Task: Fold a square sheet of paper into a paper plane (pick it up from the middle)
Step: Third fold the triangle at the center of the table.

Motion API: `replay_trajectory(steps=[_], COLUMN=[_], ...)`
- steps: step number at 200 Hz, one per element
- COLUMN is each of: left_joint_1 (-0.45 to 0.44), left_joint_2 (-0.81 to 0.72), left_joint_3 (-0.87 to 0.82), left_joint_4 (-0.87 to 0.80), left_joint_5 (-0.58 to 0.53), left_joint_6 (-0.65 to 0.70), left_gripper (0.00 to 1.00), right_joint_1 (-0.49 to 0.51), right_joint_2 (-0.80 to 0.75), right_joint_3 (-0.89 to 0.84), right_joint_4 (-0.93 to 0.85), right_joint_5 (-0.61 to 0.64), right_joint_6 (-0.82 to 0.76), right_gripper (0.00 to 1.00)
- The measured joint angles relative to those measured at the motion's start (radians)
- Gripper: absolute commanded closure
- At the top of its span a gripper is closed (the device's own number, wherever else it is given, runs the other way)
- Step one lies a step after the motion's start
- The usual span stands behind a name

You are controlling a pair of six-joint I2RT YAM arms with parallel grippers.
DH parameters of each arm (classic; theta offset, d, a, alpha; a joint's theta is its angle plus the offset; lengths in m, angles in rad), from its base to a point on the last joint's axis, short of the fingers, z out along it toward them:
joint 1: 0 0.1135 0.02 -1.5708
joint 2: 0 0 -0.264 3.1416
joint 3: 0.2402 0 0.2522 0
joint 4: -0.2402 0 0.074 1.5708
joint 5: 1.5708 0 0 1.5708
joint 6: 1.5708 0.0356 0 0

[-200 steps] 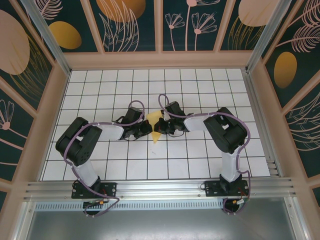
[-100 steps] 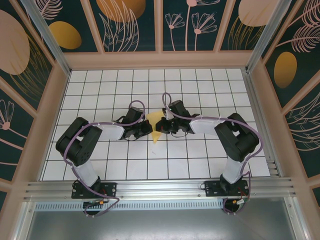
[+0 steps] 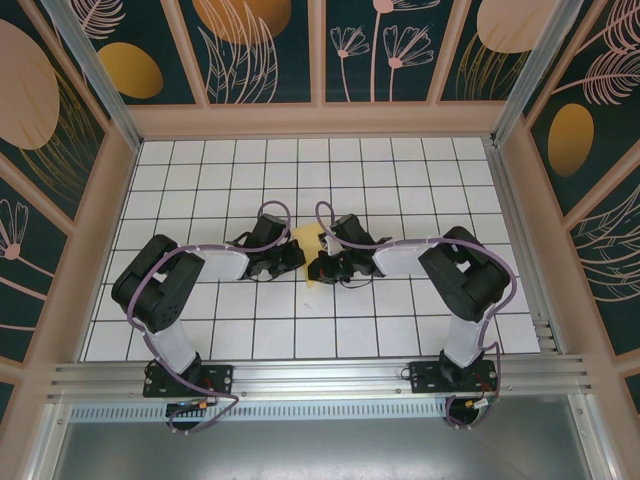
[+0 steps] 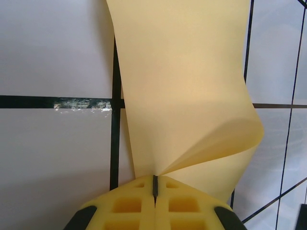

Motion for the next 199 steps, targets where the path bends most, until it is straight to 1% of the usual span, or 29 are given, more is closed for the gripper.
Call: replay_trajectory(steps=[145,199], left_joint_1=[-0.005,-0.005], left_joint_2=[-0.004,-0.004], left_joint_3=[-0.010,-0.011], left_joint_4=[0.013,0.017], left_joint_5=[-0.013,-0.014], left_joint_6=[-0.011,-0.015], left_gripper=[1.00,1.00], right_joint_1=[0.002,0.034], right_joint_2=[0.039,0.023], right_joint_3=[0.007,0.007], right_joint_4=[-0.008,-0.023], right_joint_5=[-0.003,-0.001], right_joint_6=[-0.029,-0.048], right_gripper=[0.97,0.97])
